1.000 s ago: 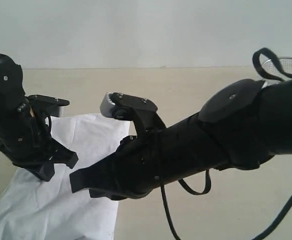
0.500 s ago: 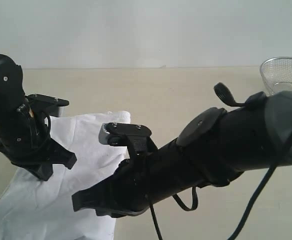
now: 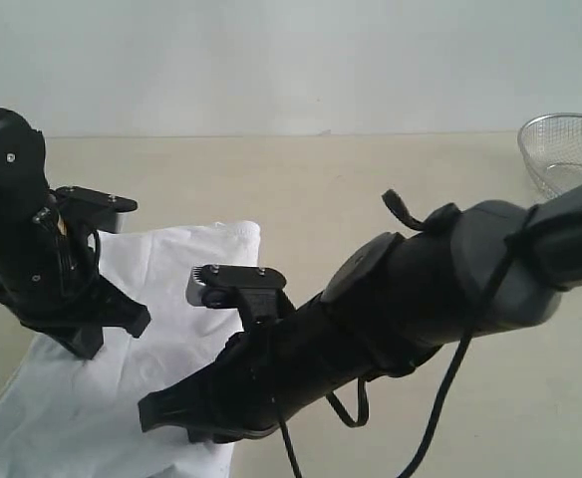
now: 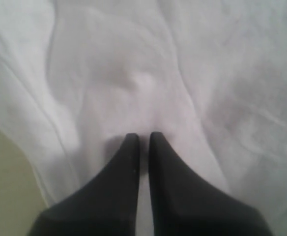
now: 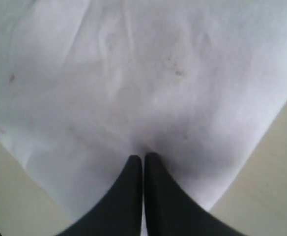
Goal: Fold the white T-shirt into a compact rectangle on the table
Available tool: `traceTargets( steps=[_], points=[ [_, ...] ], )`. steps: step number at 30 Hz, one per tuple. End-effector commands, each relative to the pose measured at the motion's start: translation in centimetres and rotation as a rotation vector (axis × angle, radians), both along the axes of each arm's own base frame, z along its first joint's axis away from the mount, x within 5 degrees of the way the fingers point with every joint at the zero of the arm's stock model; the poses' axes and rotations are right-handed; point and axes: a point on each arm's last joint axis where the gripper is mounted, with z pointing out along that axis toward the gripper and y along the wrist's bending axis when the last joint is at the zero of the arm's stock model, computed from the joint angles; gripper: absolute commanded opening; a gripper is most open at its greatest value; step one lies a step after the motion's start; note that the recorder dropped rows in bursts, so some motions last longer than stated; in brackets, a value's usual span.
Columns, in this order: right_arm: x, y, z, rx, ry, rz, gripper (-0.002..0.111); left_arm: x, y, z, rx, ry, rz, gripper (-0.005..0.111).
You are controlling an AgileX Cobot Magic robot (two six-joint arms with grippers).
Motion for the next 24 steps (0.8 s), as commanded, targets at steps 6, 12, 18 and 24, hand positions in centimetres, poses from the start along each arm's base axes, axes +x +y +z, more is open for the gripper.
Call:
traceTargets(
  steps=[6,12,18,24],
  points=[
    [0.0,0.1,-1.3,-0.037,0.004,0.026,0.0,0.2,0.3,0.0,0.026,-0.013,-0.024,0.005],
    [-0.2,0.2,-0.8,-0.013,0.013,0.044,0.0,0.3,0.6,0.1,0.069,-0.022,-0.021,0.005],
    [-0.2,0.0,2.0,0.022,-0.068,0.065,0.0,0.3,0.9,0.1,0.092,-0.027,-0.021,0.005],
    [1.0,-2.0,5.1,0.066,-0.127,0.035,0.026,0.0,1.0,0.7,0.096,-0.015,-0.015,0.005]
  ],
)
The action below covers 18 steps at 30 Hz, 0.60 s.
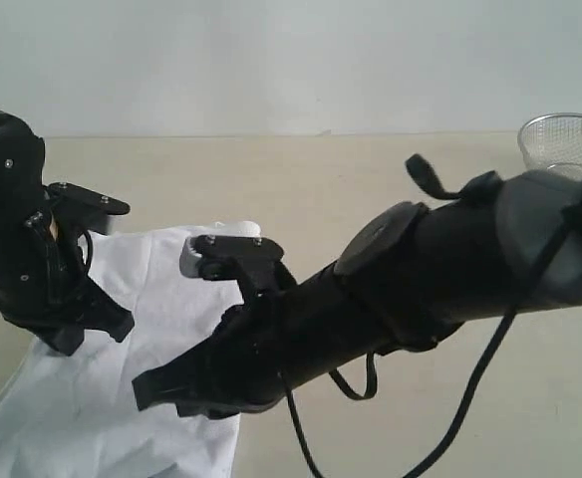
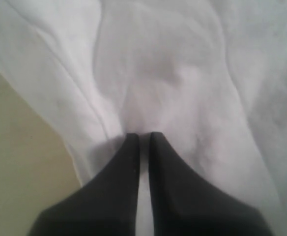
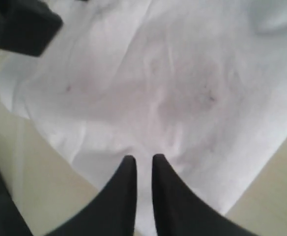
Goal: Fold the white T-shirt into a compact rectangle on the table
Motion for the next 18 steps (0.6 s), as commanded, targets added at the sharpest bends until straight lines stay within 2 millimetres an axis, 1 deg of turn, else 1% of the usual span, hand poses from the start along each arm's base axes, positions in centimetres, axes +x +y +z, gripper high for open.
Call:
traceTargets(
  steps=[1,2,4,5,6,8,10,12,14,15,16,17,18],
  points=[
    [1.4,-2.2,2.5,0.033,-0.044,-0.038,0.037,-0.2,0.2,0.8,0.006,-0.004,0.013,0.005],
    [1.7,-2.8,2.6,0.028,-0.042,-0.051,0.046,-0.2,0.2,0.9,0.005,-0.007,0.013,0.005],
    [2.8,-4.4,2.9,0.014,-0.044,-0.104,0.069,-0.2,0.2,0.9,0.006,-0.004,0.013,0.005],
    [3.3,-5.2,2.8,0.007,-0.043,-0.128,0.075,-0.2,0.2,0.9,0.006,-0.004,0.013,0.005],
    [3.8,-5.9,2.7,-0.006,-0.045,-0.148,0.079,-0.2,0.2,0.9,0.006,-0.004,0.013,0.005],
    [4.6,-6.9,2.3,-0.026,-0.046,-0.187,0.079,-0.2,0.2,0.9,0.006,-0.004,0.013,0.005],
    [5.1,-7.2,1.9,-0.049,-0.068,-0.221,0.079,-0.2,0.2,0.9,0.002,-0.012,0.012,0.005],
    [5.4,-7.2,1.8,-0.07,-0.102,-0.256,0.079,-0.2,0.2,0.9,0.001,-0.011,0.014,0.005],
    [5.2,-6.6,1.7,-0.079,-0.124,-0.261,0.078,-0.2,0.1,0.9,-0.002,-0.01,0.016,0.005],
    [4.9,-6.1,1.7,-0.076,-0.117,-0.253,0.07,-0.2,0.1,0.9,-0.002,-0.01,0.016,0.005],
    [4.8,-6.0,1.7,-0.075,-0.115,-0.249,0.066,-0.2,0.1,0.9,-0.005,-0.009,0.018,0.005],
    [4.8,-5.8,1.6,-0.07,-0.103,-0.235,0.059,-0.1,0.1,0.9,-0.012,-0.016,0.02,0.005],
    [4.9,-5.6,1.4,-0.059,-0.08,-0.21,0.057,-0.1,0.0,0.9,-0.018,-0.02,0.023,0.005]
  ],
)
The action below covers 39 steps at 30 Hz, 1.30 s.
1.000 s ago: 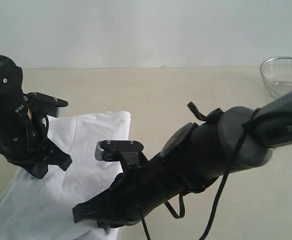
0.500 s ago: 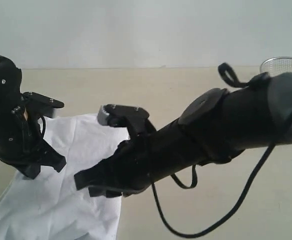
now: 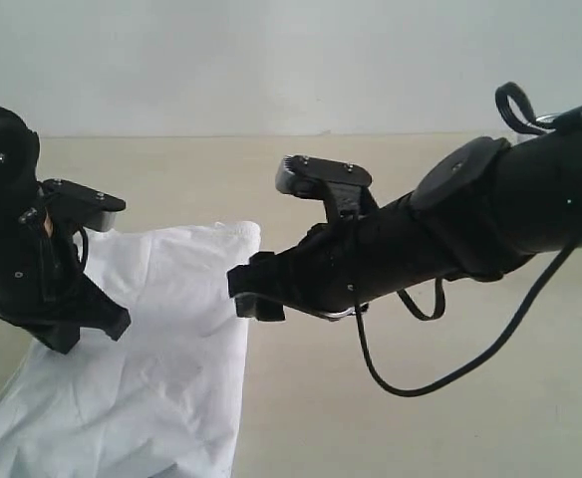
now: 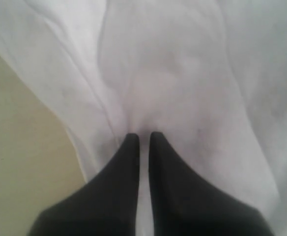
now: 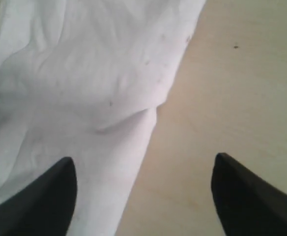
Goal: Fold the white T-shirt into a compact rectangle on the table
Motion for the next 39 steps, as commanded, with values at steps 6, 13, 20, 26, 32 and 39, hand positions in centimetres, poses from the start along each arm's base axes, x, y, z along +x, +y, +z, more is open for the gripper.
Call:
traceTargets(
  steps=[6,13,20,26,32,39],
  points=[
    [1.2,2.8,-2.2,0.124,0.251,0.132,0.071,0.1,-0.1,0.3,-0.024,-0.016,0.019,0.005],
    [2.7,0.3,-3.6,0.186,0.377,0.139,0.071,0.1,-0.2,0.3,-0.028,-0.017,0.018,0.005],
    [2.7,0.4,-4.5,0.227,0.411,0.148,0.071,0.1,-0.2,0.3,-0.03,-0.018,0.019,0.005],
    [2.9,1.0,-6.9,0.307,0.458,0.147,0.071,0.1,-0.2,0.3,-0.03,-0.018,0.019,0.005],
    [3.1,1.3,-7.7,0.334,0.459,0.116,0.071,0.1,-0.2,0.3,-0.029,-0.014,0.02,0.005],
    [2.9,2.3,-8.0,0.317,0.419,0.102,0.071,0.1,-0.2,0.3,-0.03,-0.014,0.021,0.005]
  ],
)
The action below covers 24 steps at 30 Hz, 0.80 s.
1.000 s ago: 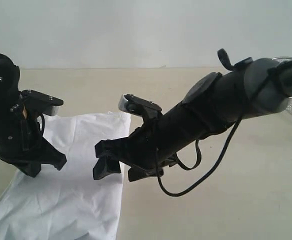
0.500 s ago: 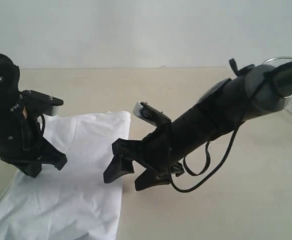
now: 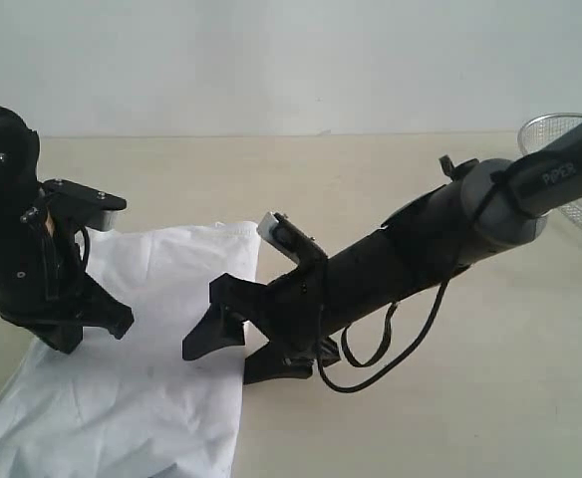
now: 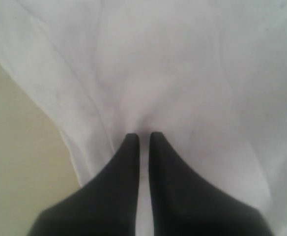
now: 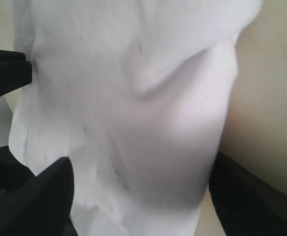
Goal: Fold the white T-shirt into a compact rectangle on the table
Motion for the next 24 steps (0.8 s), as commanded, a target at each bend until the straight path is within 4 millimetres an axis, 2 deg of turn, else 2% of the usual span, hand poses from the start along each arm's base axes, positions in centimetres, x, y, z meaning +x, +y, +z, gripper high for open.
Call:
traceTargets(
  steps=[1,7,9,11,12,13,14,15,18,21,24],
  points=[
    [0.0,0.7,-0.7,-0.039,-0.04,-0.013,0.071,0.1,-0.1,0.3,-0.016,-0.012,0.012,0.005],
    [0.2,2.4,-1.2,0.0,-0.032,0.03,0.071,0.0,-0.1,0.3,-0.017,-0.01,0.013,0.005],
    [0.2,3.1,-1.3,0.007,-0.034,0.038,0.067,0.0,-0.1,0.3,-0.017,-0.008,0.014,0.005],
    [0.4,3.3,-1.3,-0.002,-0.045,0.031,0.052,0.0,-0.1,0.3,-0.016,-0.008,0.014,0.005],
    [0.4,3.2,-1.3,-0.005,-0.047,0.028,0.038,0.0,-0.1,0.3,-0.017,-0.01,0.013,0.005],
    [0.4,3.2,-1.3,-0.005,-0.049,0.03,0.029,0.0,-0.1,0.3,-0.017,-0.01,0.013,0.005],
    [0.5,3.2,-1.4,-0.013,-0.069,0.036,0.008,0.0,-0.1,0.5,-0.019,-0.014,0.014,0.005],
    [0.5,3.2,-1.3,-0.02,-0.088,0.043,0.0,-0.1,0.0,0.9,-0.023,-0.025,0.014,0.005],
    [1.0,3.5,-0.6,-0.005,-0.12,0.079,0.0,-0.5,0.1,2.7,-0.044,-0.08,0.018,0.005],
    [2.0,4.3,0.9,0.04,-0.161,0.114,0.0,-1.9,0.6,5.9,-0.07,-0.135,0.033,0.005],
    [3.3,4.9,2.5,0.009,-0.198,0.141,0.0,-3.6,1.3,9.3,-0.104,-0.223,0.038,0.005]
  ],
)
